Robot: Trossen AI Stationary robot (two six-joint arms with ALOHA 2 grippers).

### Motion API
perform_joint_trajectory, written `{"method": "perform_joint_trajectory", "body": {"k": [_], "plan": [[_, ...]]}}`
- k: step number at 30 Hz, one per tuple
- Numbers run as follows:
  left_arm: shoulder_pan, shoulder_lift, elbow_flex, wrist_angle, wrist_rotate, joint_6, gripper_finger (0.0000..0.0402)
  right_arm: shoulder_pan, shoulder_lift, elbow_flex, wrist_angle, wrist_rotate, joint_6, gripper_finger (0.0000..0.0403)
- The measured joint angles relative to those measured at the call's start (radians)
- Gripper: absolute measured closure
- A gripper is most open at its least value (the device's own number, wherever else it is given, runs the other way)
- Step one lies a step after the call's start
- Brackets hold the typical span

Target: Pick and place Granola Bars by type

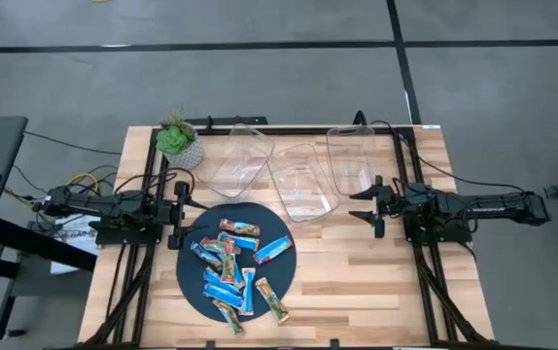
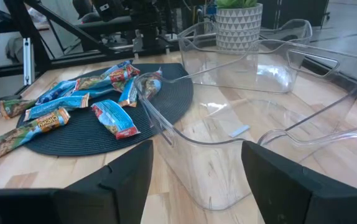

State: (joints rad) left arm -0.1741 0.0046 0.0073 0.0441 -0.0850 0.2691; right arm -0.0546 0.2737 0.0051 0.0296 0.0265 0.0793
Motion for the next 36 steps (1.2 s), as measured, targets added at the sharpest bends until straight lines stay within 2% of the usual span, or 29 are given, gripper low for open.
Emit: {"method": "perform_joint_trajectory", "body": {"k": [20, 24, 30, 36], "plan": [[0.0, 0.0, 0.0, 0.0, 0.0, 0.002, 0.0178, 0.0, 0.0, 0.0, 0.0, 0.0, 0.0, 0.0163], [0.0, 0.0, 0.0, 0.0, 0.001, -0.041, 0.0178, 0.0, 0.0, 0.0, 0.0, 0.0, 0.0, 0.0163], [0.0, 0.001, 0.0, -0.005, 0.028, -0.182, 0.0178, 0.0, 0.0, 0.0, 0.0, 0.0, 0.0, 0.0163], [-0.001, 0.06, 0.022, -0.037, -0.008, -0.201, 0.0178, 0.0, 0.0, 0.0, 0.0, 0.0, 0.0, 0.0163]]}}
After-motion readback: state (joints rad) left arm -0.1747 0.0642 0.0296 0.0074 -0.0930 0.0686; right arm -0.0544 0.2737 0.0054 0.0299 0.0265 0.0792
